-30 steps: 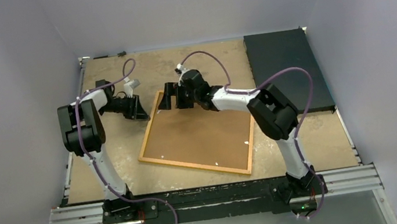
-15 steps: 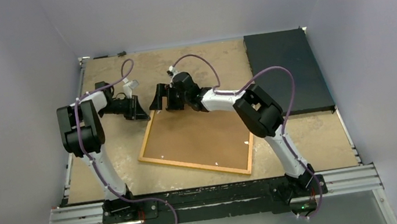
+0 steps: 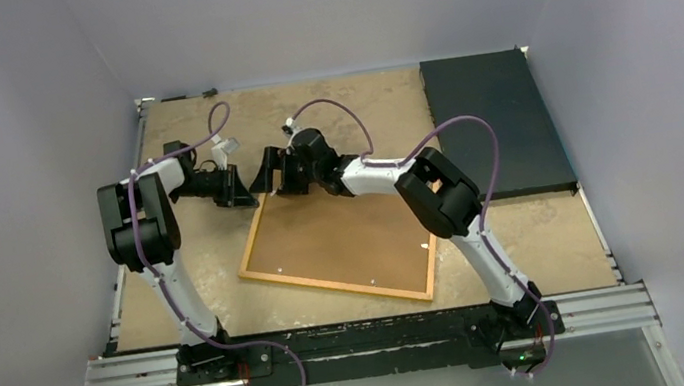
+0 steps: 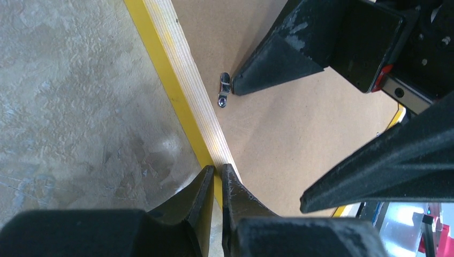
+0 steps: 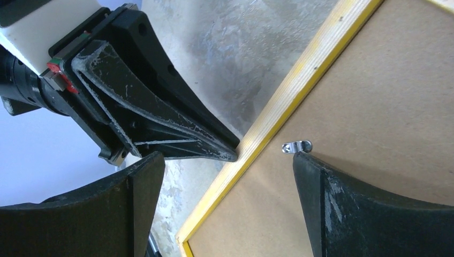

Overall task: Put the photo into the frame
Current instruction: Install the photo frame at the center of the board.

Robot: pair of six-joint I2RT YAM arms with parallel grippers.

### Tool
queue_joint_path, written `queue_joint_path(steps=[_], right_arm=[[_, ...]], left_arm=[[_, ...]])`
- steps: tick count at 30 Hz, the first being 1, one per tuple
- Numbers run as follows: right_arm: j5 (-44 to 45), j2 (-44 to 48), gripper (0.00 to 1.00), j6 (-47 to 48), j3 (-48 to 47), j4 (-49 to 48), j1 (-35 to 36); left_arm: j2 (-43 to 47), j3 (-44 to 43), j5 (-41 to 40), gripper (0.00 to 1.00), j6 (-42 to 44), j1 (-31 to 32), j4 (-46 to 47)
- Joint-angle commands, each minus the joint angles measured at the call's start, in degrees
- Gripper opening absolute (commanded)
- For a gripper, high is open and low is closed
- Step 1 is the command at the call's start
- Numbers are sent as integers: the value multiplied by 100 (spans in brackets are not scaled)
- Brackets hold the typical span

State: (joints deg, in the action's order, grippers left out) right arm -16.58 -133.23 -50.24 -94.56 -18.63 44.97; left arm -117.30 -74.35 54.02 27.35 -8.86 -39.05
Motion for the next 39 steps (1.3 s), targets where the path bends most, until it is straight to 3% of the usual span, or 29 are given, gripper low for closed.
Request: queue_joint_path(steps=[1,14,26,39], right_arm=[[-218,-153,92,-205,-178,-77,80],[422,-224,92,58,-459,182,90],[199,-414,92,84,-502,-12,119],[-254,797,95,497,341,-222,-199]], left_arm=[[-23,177,-537,7,153,62,196],[10,244,-534,6,220,56,196],[16,273,-559,5,352,60,134],[49,275,-622,4,472,40,64]])
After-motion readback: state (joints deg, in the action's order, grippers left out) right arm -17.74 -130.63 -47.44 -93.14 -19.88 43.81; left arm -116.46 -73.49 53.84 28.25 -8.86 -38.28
